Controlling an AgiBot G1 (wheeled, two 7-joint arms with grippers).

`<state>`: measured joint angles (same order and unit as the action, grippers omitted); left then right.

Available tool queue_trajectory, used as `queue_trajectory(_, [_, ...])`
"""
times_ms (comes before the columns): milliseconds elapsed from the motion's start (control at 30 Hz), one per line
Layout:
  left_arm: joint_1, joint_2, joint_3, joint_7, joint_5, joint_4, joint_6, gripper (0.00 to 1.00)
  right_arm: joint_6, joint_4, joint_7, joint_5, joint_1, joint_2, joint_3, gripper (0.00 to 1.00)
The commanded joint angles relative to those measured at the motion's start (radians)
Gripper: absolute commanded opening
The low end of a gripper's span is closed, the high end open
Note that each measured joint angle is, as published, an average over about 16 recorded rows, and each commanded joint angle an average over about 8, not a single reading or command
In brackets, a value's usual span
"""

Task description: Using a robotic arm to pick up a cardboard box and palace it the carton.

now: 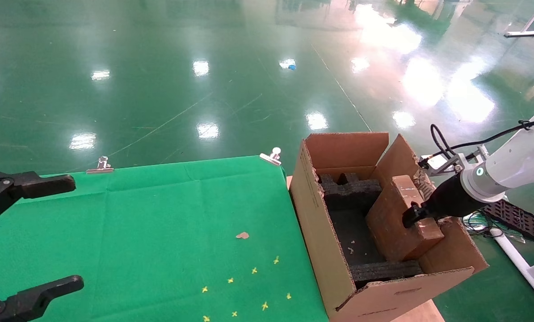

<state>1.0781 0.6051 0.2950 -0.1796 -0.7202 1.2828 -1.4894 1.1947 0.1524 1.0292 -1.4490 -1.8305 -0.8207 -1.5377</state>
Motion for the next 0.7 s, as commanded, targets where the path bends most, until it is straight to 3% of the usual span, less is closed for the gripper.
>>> queue_trajectory(33, [0.000,0.000,0.000,0.000,0.000,0.000,0.000,1.00,0.000,-0.010,-0.006,0.002,0.000,-0.004,0.001,1.00])
queue_trajectory(367, [0.000,0.000,0.001,0.000,0.000,0.000,0.000,1.00,0.017,-0.030,-0.051,0.008,-0.062,-0.016,0.009,1.00])
queue_trajectory(700, [0.000,-0.001,0.001,0.001,0.001,0.000,0.001,1.00,0.069,0.031,-0.145,0.000,-0.344,0.003,0.023,1.00])
